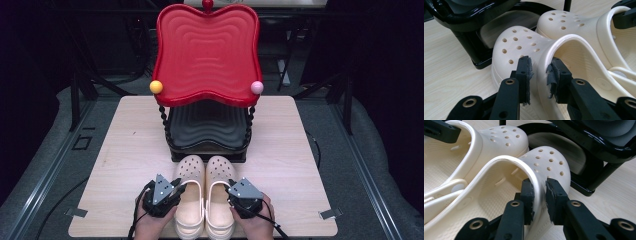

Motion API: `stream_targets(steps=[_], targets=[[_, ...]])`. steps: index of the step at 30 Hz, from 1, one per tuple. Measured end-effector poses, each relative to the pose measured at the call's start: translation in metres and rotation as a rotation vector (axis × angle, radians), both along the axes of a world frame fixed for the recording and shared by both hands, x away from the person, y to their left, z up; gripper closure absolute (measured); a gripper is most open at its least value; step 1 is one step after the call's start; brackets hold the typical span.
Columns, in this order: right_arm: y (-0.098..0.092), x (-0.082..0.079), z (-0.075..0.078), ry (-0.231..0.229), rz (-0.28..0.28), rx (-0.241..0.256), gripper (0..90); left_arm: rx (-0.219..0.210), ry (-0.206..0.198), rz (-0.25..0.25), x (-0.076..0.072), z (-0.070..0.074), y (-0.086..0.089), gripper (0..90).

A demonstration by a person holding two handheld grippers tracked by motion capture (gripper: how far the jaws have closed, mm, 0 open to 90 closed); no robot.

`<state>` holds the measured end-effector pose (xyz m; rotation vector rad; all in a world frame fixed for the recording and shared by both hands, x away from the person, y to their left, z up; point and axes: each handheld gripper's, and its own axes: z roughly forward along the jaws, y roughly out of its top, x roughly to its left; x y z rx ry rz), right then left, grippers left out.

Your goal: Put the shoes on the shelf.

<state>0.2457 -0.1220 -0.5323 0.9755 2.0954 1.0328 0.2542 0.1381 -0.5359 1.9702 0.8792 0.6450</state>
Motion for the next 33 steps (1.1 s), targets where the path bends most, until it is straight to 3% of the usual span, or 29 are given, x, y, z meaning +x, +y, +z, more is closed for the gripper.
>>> stream_targets(steps=[4,12,24,33], targets=[[0.002,-0.002,0.001,0.001,-0.01,-0.017,78.6,0.044,-0.036,-0.003,-0.004,0.0,-0.003,75.6],[0.004,-0.007,0.003,-0.004,-0.032,-0.018,80.4,0.064,-0.051,0.007,-0.008,0.001,0.0,78.7],[-0.002,-0.015,0.012,0.007,-0.058,0.028,81.8,0.047,-0.048,0.026,-0.015,0.01,0.008,81.9],[-0.005,-0.028,0.034,-0.014,-0.045,0.087,81.7,-0.002,-0.075,0.03,-0.028,0.035,0.015,82.1]])
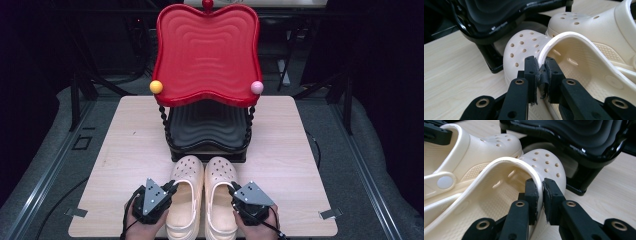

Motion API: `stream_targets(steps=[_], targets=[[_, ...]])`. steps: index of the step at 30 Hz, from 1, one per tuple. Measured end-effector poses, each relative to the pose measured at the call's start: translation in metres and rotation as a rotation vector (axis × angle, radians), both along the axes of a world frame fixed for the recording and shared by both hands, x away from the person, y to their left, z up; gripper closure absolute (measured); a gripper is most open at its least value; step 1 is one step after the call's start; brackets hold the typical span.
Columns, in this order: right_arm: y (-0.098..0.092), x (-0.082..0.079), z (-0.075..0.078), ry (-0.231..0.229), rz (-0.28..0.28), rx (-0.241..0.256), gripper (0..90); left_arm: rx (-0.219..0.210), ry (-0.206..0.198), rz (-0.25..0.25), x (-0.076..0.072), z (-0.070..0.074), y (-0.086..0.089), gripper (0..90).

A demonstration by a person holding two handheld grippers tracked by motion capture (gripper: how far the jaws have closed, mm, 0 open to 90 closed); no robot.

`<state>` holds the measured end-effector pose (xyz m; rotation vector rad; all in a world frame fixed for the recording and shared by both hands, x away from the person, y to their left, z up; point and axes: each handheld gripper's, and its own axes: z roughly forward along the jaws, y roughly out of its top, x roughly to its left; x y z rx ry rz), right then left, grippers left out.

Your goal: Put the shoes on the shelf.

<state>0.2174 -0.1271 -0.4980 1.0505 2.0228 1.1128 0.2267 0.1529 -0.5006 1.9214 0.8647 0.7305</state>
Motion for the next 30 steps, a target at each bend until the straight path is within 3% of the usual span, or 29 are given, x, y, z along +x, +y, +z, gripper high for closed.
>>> stream_targets(steps=[7,12,15,17,21,27,30], targets=[[0.002,-0.013,0.029,-0.064,0.029,0.038,81.7,-0.033,-0.044,-0.006,-0.012,0.033,0.007,82.1],[-0.001,-0.012,0.046,-0.106,0.024,0.047,81.7,-0.032,-0.086,-0.006,-0.009,0.047,0.006,82.2],[-0.001,0.002,0.057,-0.126,0.017,0.027,81.7,-0.027,-0.107,0.003,0.009,0.055,0.001,82.4],[-0.001,0.006,0.058,-0.131,0.014,0.023,81.7,-0.028,-0.109,0.004,0.015,0.056,0.0,82.4],[0.001,0.032,0.061,-0.142,-0.001,0.012,81.7,-0.02,-0.107,0.022,0.046,0.062,-0.009,82.5],[0.002,0.06,0.061,-0.162,-0.01,-0.014,81.8,-0.001,-0.125,0.038,0.071,0.064,-0.017,82.5],[0.0,0.082,0.062,-0.172,-0.025,-0.017,81.9,0.014,-0.161,0.048,0.087,0.063,-0.025,82.6]])
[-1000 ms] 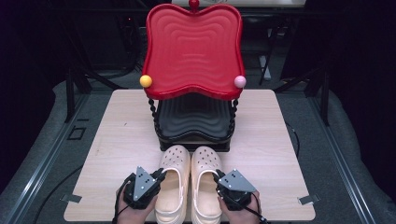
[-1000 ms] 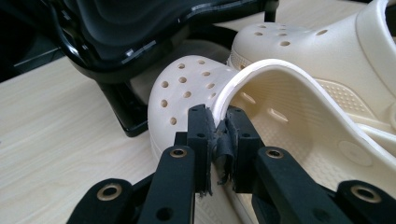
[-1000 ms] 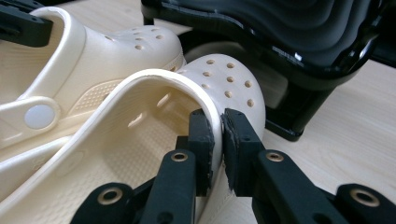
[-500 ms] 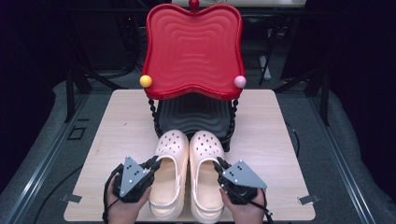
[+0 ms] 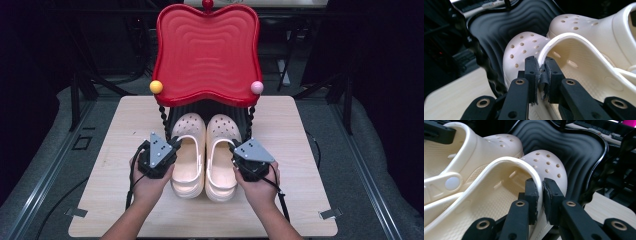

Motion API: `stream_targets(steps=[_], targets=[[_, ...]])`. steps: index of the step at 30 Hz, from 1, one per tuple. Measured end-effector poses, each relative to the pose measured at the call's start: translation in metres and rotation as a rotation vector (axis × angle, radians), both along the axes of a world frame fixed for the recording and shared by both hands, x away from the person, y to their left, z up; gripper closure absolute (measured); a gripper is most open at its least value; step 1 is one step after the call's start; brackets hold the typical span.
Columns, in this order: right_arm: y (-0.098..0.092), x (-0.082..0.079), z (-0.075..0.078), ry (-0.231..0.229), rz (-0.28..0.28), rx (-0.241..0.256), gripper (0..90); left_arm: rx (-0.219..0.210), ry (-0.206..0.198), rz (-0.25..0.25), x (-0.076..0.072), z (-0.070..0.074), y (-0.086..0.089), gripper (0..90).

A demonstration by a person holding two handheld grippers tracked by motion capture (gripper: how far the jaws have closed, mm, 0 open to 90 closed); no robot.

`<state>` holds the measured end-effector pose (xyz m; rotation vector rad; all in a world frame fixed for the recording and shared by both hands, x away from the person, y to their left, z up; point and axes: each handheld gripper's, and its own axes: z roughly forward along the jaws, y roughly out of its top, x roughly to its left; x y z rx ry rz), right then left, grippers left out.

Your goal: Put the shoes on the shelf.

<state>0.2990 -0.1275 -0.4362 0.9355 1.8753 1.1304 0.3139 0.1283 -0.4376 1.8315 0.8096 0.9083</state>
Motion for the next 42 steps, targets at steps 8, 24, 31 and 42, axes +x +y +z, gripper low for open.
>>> stream_targets(steps=[8,24,31,42], targets=[[0.004,0.028,0.006,-0.035,-0.039,-0.011,81.8,0.023,-0.037,0.002,0.025,0.002,-0.012,82.6],[0.005,0.047,-0.002,-0.026,-0.037,-0.01,79.6,0.015,-0.032,0.016,0.039,-0.006,-0.013,80.3],[0.009,0.043,-0.003,-0.033,-0.035,-0.048,76.7,0.015,-0.038,0.021,0.037,-0.007,-0.011,78.4],[0.008,0.042,-0.002,-0.017,-0.034,-0.026,73.2,0.0,-0.007,-0.005,0.037,-0.004,-0.006,72.5]])
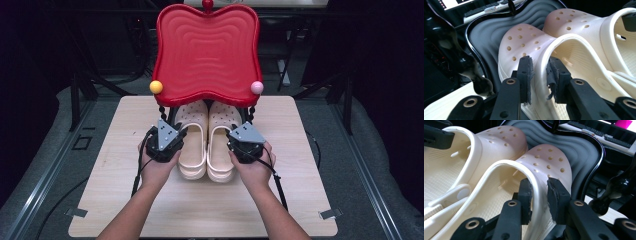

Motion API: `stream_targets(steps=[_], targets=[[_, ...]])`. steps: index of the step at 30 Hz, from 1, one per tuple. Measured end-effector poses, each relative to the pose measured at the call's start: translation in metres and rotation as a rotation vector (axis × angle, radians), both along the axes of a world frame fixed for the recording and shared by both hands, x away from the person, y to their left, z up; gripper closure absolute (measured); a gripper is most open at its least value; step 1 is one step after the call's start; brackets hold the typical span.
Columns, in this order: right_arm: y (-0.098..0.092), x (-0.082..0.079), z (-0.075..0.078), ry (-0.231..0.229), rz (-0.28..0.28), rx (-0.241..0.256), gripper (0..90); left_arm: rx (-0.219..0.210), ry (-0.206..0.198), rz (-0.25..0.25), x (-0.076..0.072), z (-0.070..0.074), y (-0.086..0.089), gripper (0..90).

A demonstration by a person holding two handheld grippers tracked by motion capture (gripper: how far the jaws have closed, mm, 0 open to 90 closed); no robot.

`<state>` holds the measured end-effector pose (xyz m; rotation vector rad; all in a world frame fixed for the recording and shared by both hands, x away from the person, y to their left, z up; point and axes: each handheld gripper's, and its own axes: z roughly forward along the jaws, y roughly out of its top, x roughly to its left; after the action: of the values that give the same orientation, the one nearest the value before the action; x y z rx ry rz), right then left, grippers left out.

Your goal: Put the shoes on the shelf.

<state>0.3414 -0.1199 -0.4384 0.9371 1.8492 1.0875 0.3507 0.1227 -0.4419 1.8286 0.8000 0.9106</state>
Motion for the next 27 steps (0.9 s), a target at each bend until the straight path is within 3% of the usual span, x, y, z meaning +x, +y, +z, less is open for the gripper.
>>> stream_targets(steps=[22,27], targets=[[-0.001,-0.008,0.003,-0.004,0.035,0.003,65.3,-0.052,0.025,-0.033,-0.008,0.004,0.002,61.8],[-0.003,-0.016,0.009,-0.002,0.047,0.015,65.4,-0.066,0.062,-0.048,-0.014,0.008,0.007,62.1]])
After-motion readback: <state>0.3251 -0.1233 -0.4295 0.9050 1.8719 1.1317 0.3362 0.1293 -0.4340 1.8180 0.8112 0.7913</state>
